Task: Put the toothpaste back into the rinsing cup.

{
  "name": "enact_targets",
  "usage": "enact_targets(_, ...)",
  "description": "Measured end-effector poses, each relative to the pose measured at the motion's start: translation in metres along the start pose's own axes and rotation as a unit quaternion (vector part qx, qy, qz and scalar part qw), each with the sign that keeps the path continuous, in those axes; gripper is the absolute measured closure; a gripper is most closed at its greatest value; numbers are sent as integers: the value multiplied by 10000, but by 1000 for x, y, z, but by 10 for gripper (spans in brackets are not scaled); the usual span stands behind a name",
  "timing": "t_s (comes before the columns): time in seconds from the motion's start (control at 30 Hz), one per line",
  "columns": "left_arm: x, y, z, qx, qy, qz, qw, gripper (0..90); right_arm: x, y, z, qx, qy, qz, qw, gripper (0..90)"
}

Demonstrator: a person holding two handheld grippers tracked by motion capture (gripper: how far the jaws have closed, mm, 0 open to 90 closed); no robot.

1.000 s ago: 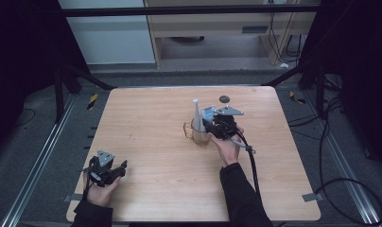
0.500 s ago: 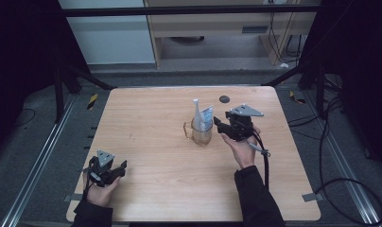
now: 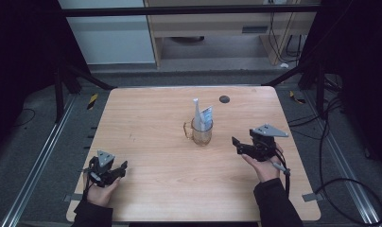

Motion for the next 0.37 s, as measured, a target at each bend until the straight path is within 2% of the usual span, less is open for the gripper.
enact_targets(0.27, 0, 0, 0, -66, 18, 46, 10000, 427, -42, 12, -11, -31, -435, -213, 9988, 169)
enact_targets(0.37, -1, 0, 0, -62, 18, 37, 10000, 427, -56, 17, -13, -208, -613, -367, 9972, 164)
Point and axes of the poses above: each handheld gripper's, and its own axes: z roughly forward along the jaws, x roughly out of its top, y roughly to its right, the point moved 1 cm from there along z, roughly forward along the jaws, and after that the axes turned 7 degrees about -x, right-handed, at the moved point
